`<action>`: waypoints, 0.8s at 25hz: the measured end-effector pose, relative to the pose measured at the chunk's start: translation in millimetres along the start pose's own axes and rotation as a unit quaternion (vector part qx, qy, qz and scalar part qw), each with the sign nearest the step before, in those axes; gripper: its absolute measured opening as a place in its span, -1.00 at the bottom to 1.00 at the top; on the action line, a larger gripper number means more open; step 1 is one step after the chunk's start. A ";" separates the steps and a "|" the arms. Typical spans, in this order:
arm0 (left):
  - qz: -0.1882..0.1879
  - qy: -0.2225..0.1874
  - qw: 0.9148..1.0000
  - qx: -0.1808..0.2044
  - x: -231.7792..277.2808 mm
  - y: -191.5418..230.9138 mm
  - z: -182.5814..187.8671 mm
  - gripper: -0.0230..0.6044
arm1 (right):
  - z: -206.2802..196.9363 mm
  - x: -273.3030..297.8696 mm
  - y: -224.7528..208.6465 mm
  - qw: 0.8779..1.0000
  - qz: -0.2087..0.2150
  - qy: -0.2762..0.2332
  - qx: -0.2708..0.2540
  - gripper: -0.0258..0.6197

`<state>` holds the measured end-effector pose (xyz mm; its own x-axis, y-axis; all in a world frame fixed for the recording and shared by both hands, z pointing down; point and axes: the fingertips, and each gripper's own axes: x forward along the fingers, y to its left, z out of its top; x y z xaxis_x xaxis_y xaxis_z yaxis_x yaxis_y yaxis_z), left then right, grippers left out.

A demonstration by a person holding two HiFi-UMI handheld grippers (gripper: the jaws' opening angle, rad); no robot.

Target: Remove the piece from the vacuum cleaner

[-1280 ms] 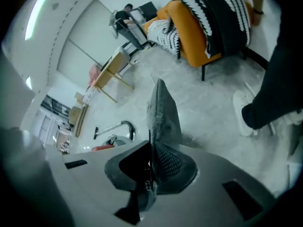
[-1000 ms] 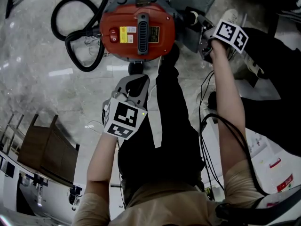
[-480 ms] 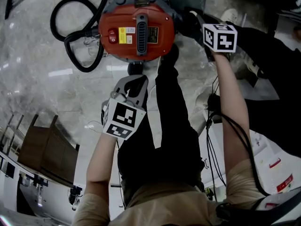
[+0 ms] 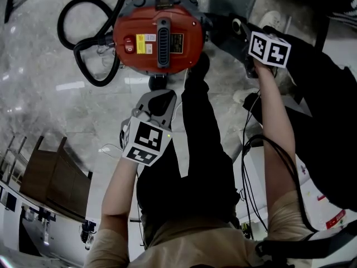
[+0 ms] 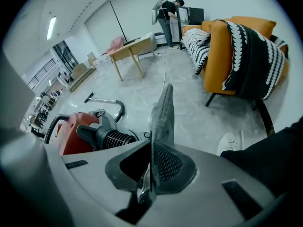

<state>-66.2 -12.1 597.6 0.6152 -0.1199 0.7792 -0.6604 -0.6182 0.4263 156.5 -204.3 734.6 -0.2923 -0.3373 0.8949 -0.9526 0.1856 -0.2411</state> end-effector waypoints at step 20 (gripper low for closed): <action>0.017 -0.016 1.000 0.019 -28.3 -9.1 15.1 -0.92 | -37.3 -57.4 -14.0 0.981 0.019 -0.037 0.187 -0.83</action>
<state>-71.2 -14.8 564.7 0.6063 -0.1667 0.7775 -0.6648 -0.6427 0.3806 189.8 -153.1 700.6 -0.3195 -0.4048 0.8568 -0.9016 -0.1485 -0.4064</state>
